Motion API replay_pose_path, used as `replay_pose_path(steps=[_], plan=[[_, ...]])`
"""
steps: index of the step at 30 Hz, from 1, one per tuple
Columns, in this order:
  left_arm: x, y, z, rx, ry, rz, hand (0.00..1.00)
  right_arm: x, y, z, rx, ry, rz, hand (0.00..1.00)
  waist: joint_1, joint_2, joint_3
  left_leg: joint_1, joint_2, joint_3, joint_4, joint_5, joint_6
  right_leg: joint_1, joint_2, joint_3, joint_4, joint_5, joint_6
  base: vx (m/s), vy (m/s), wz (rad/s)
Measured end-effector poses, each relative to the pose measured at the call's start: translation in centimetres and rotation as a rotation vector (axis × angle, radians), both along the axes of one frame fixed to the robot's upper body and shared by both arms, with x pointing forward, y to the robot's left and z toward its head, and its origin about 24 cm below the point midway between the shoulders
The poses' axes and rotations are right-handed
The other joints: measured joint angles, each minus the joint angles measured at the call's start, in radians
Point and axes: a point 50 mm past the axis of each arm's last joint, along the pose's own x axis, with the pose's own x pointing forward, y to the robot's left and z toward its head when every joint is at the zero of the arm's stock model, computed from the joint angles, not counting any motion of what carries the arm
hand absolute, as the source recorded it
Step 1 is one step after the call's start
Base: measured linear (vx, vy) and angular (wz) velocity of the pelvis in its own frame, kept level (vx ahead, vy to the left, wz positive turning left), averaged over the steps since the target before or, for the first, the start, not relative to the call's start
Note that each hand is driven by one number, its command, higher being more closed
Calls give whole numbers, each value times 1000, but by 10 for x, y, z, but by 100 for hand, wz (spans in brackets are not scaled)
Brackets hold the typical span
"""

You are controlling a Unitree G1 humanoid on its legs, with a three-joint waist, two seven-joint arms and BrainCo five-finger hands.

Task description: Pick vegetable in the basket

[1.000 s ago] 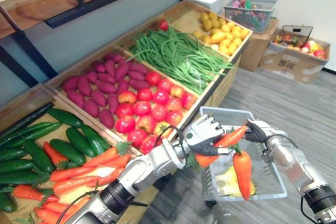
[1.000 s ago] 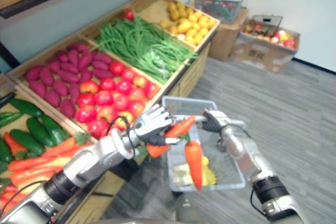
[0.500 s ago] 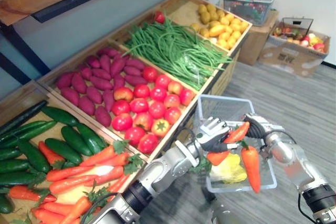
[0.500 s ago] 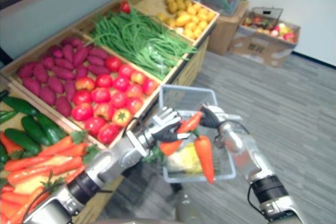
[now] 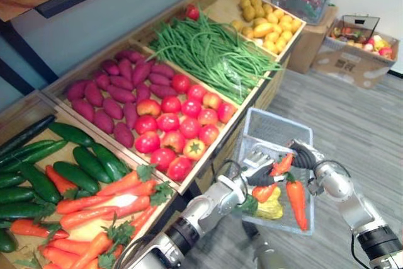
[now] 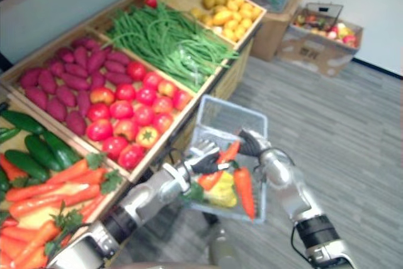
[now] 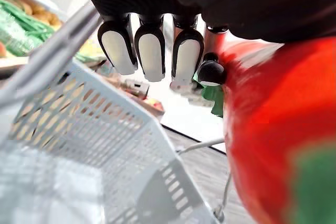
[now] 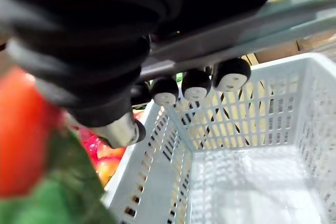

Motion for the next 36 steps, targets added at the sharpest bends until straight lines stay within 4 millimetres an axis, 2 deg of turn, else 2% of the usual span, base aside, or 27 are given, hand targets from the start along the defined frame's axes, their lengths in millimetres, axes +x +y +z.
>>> replay_pose_path(steps=[5, 7, 10, 11, 17, 28, 36], plan=[[14, 16, -19, 76, 78, 120, 100, -2, -2, -2, 49, 10, -16, 100, -13, -7, 4, 0, -22, -5, -18, 1, 6, 6, -19, -1, -15, 3, 5, -14, -3, 3], [20, 24, -26, 102, 106, 177, 100, -3, -3, -3, 47, 14, -17, 100, -27, -11, 6, 0, -31, -12, -25, 0, 7, 9, -26, -2, -20, 4, 6, -23, -11, 4], [24, 26, -29, 112, 127, 210, 100, -5, -3, -5, 55, 24, -20, 100, -45, -23, 13, -7, -40, -29, -33, 0, 10, 9, -34, -7, -23, 3, 6, -34, -26, 8], [24, 25, -30, 115, 133, 216, 0, -5, -3, -5, 55, 24, -20, 100, -47, -24, 14, -9, -43, -30, -33, -1, 11, 9, -36, -8, -24, 4, 7, -36, -21, 8], [28, 18, -38, 139, 183, 237, 0, -5, -4, -5, 60, 27, -21, 100, -54, -25, 15, -14, -56, -31, -33, -5, 18, 8, -43, -5, -36, 8, 14, -35, -30, 0], [27, 10, -40, 160, 175, 214, 0, -5, -3, -5, 66, 26, -21, 100, -78, -26, 15, -15, -58, -31, -31, -7, 20, 5, -44, -3, -36, 8, 16, -34, -36, -1], [22, -14, -32, 113, 164, 148, 0, -6, -3, -4, 83, 24, -20, 100, -79, -27, 15, -14, -45, -27, -14, -14, 18, 4, -35, 2, -34, 8, 16, -19, -29, -3]])
